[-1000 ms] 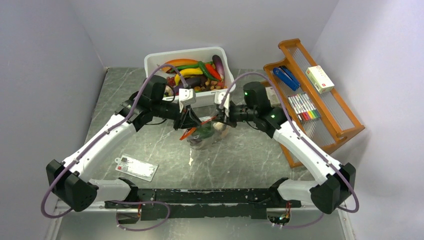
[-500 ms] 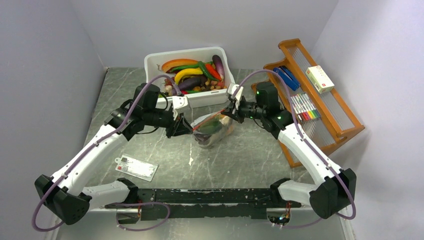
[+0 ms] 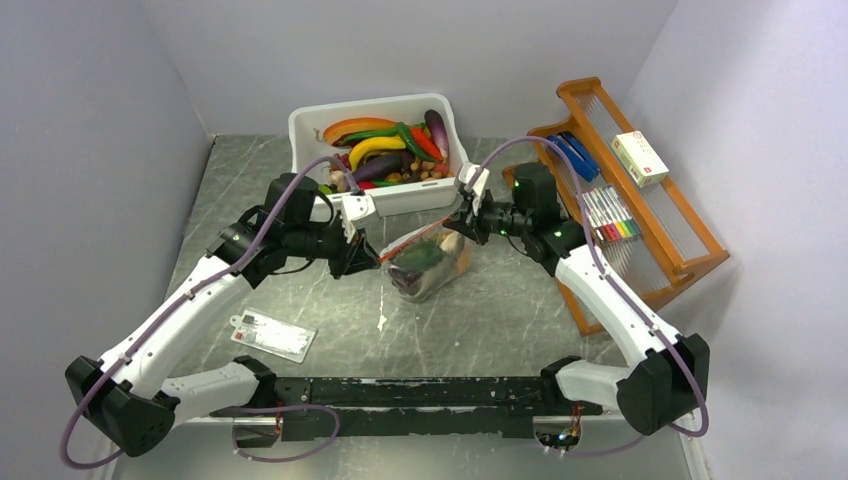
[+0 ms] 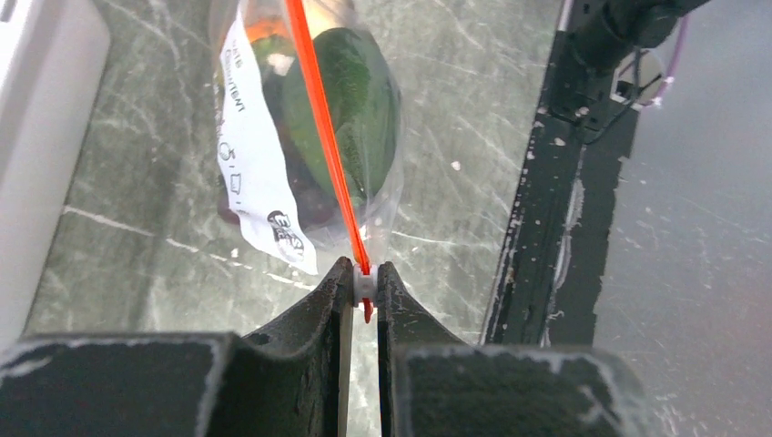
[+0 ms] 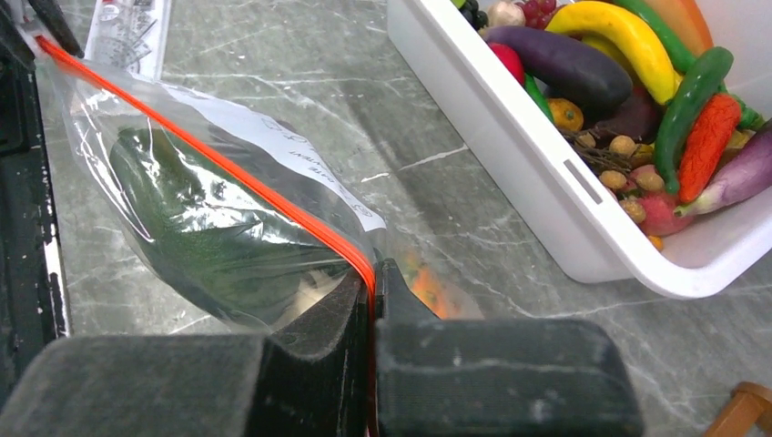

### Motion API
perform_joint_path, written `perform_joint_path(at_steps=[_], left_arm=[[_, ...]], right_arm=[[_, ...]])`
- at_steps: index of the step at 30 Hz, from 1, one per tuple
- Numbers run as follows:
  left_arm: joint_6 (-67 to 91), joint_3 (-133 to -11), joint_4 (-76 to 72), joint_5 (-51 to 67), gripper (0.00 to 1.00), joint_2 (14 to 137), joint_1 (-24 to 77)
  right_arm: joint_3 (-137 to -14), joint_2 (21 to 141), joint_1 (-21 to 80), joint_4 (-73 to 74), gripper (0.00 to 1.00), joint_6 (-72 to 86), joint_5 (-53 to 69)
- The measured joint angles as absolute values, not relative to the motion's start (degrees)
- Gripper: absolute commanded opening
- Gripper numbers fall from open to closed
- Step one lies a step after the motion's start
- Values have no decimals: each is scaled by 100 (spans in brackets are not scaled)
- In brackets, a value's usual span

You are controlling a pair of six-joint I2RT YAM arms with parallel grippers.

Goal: Place the food in the zip-top bag and seal the zipper
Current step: Zip the zipper food storage bag at the center of the board, then place the zipper food storage bag at the center of the board.

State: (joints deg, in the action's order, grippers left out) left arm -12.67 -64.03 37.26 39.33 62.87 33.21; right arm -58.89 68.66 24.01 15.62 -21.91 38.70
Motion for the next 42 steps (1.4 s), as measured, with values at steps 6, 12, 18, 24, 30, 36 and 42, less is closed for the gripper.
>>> perform_joint_path(at_steps=[6,12,18,24,30,36,42], left_arm=[[-1601,-6849,3861,3030,7,6377,3328],[-2539,-8093,4292,2412,7,6919,3328],[-3398,-7719,4418,2482,7,6674,3328],[-3583,-6602,4499,3201,11,6554,3527],[-3485,-6045,4582,4115,42,6440,3758],[-3188,-5693,4456,5162,72,6176,3964],[-2185,-5417,3623,4897,85,5677,3986]], right_arm=[[-6121,7273,2362,1411,0,-2235,3857],[-7321,8014,2283,1498,17,-2488,3791],[-6702,7325,2206,1490,40,-2517,3437],[-5651,6759,2209,1804,46,-1719,3170],[-5293,5986,2206,2043,53,-316,2161],[-5343,5496,2206,2099,97,567,1280],[-5345,5033,2202,2134,100,1205,471]])
